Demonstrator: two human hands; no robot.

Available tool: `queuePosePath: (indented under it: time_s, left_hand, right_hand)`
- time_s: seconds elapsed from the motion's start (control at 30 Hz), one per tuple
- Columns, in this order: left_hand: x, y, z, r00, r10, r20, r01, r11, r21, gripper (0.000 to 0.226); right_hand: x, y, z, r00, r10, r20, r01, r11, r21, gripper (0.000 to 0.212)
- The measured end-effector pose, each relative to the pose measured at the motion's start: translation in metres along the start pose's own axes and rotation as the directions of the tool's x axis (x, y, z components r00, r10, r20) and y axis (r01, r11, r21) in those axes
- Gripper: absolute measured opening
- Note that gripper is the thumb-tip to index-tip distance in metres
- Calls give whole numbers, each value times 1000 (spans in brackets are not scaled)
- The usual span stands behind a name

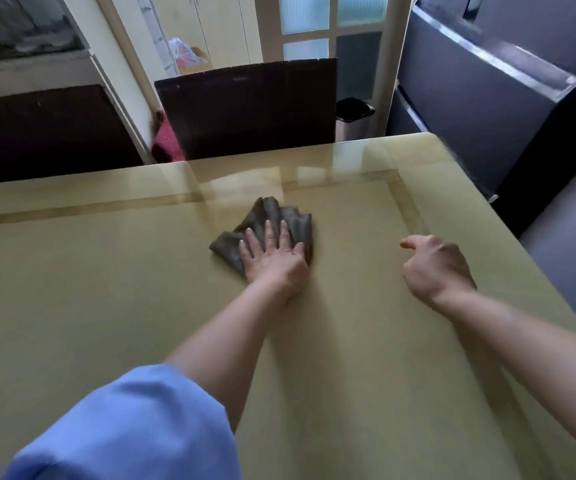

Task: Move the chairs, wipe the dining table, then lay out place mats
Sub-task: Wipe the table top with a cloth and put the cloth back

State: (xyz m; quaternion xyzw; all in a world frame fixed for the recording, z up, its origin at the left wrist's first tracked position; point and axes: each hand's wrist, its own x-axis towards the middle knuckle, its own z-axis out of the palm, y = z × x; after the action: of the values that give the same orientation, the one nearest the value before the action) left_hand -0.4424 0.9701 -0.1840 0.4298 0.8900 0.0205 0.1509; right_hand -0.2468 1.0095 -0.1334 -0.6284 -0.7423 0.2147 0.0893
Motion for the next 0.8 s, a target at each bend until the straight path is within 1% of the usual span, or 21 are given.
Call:
queuePosePath:
  time_s: [0.07,0.17,0.23,0.3,0.33,0.37,0.4,0.43,0.47,0.5,0.53,0.57,0.6,0.63,0.67,0.7,0.77,0.8]
  left_hand:
    - [-18,60,15,989,139,41,-140,990,18,58]
    - [-51,132,32,928,357,109,-359,933,-4,58]
    - [-67,154,36,871,464,159,-469,883,-11,58]
    - [-66,149,33,838,515,181,-523,852,-6,58]
    - [-60,138,31,845,505,178,-513,858,4,59]
    - [-52,121,28,876,455,159,-463,886,19,59]
    - [-43,101,24,924,362,123,-368,930,25,60]
    - [-33,81,19,967,238,87,-240,970,20,61]
    - [-25,65,15,992,110,66,-111,994,5,62]
    - [-19,57,12,998,3,59,-2,1000,-7,62]
    - [-17,57,10,996,-72,53,73,997,-11,62]
    - [-17,64,11,994,-105,42,106,994,-11,62]
    - [-20,79,14,995,-88,38,88,996,-12,61]
    - [-25,102,20,999,-16,47,16,1000,-13,60]
    - [-34,128,28,994,94,64,-94,996,-6,60]
    - [-45,154,36,974,214,81,-215,977,6,60]
    - [-67,199,49,901,409,141,-415,910,11,60]
    - [-74,215,52,864,474,168,-482,876,13,59]
  right_hand:
    - [0,24,-15,996,61,-72,-61,998,11,53]
    - [-1,56,-34,981,143,-128,-139,990,38,55]
    - [-2,69,-39,982,154,-111,-149,988,52,56]
    - [-3,72,-39,989,125,-81,-121,991,50,56]
    - [-3,73,-38,992,108,-62,-105,993,44,55]
    - [-2,74,-37,995,91,-45,-89,995,44,55]
    - [-1,75,-36,997,77,-30,-75,996,51,55]
    - [1,76,-36,998,64,-21,-63,996,63,56]
    - [3,78,-38,998,62,-21,-60,995,83,56]
    - [5,81,-42,997,71,-32,-68,992,106,56]
    - [7,84,-47,995,87,-50,-80,989,127,57]
    - [9,88,-52,992,105,-69,-94,985,146,56]
    - [11,93,-57,989,126,-83,-111,980,162,56]
    - [12,101,-62,985,145,-92,-128,977,172,55]
    - [12,109,-67,983,160,-94,-141,974,178,54]
    - [11,117,-71,983,163,-87,-145,972,184,52]
    - [11,129,-74,985,154,-77,-137,972,190,48]
    - [10,132,-75,986,148,-82,-131,974,185,47]
